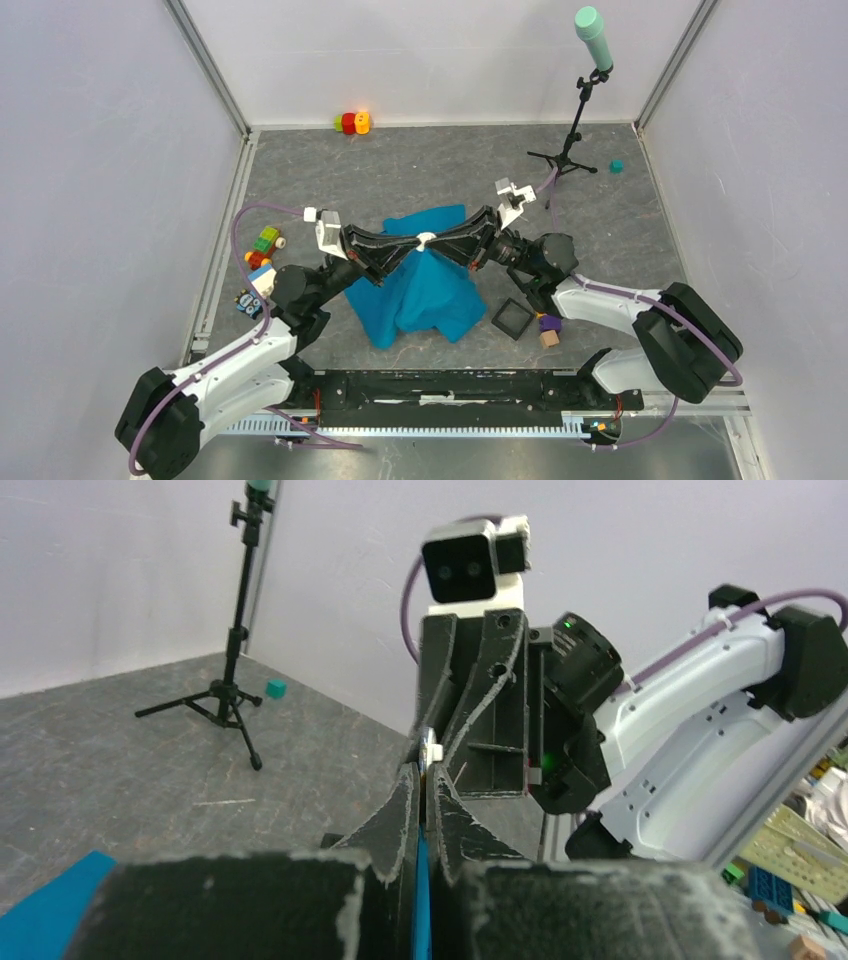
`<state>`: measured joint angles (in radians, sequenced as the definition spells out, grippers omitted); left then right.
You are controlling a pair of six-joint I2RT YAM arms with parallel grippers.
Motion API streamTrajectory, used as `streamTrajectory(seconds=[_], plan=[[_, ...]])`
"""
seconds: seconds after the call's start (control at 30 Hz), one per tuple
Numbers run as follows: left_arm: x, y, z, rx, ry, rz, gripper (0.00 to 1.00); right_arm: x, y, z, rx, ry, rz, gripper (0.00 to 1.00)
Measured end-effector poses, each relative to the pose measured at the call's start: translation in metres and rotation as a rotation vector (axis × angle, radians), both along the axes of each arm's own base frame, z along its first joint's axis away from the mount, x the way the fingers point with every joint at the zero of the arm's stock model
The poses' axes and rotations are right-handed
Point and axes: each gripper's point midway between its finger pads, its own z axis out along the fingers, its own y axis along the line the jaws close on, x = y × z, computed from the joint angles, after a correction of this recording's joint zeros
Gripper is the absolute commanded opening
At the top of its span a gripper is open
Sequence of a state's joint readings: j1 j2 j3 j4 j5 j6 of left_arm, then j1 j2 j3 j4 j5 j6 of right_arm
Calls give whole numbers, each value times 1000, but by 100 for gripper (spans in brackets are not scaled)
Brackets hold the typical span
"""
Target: Remove the brooch from the garment
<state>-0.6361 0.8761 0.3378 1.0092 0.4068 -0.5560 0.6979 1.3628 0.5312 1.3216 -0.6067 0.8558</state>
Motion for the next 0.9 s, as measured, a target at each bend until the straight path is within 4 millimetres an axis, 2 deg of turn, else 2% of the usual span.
streamTrajectory(seconds=[0.03, 0.13, 0.23, 0.37, 0.53, 0.6, 0.63, 0.67, 0.77, 0.9], plan=[[0, 0, -1, 4, 4, 4, 2, 0, 0, -1, -6, -2, -3, 41], [-4, 0, -3, 23, 5, 4, 2, 2, 0, -8, -39, 0, -19, 51], [-7, 0, -7, 60, -6, 13, 2, 4, -2, -14, -84, -17, -50, 55], [-5, 2, -11, 115, -12, 42, 2, -1, -8, -21, -121, -53, -75, 55], [1, 6, -22, 166, 3, 84, 2, -13, -10, -46, -160, -38, -42, 54], [3, 6, -25, 177, 9, 91, 2, -15, -10, -53, -174, -31, -38, 47], [3, 6, -26, 181, 10, 93, 2, -15, -10, -56, -181, -32, -34, 38], [3, 6, -26, 185, 11, 94, 2, -15, -9, -58, -187, -35, -32, 34], [4, 6, -26, 191, 15, 93, 2, -15, -6, -67, -212, -40, -27, 32], [4, 6, -28, 200, 18, 95, 2, -15, -2, -77, -243, -32, -14, 1]])
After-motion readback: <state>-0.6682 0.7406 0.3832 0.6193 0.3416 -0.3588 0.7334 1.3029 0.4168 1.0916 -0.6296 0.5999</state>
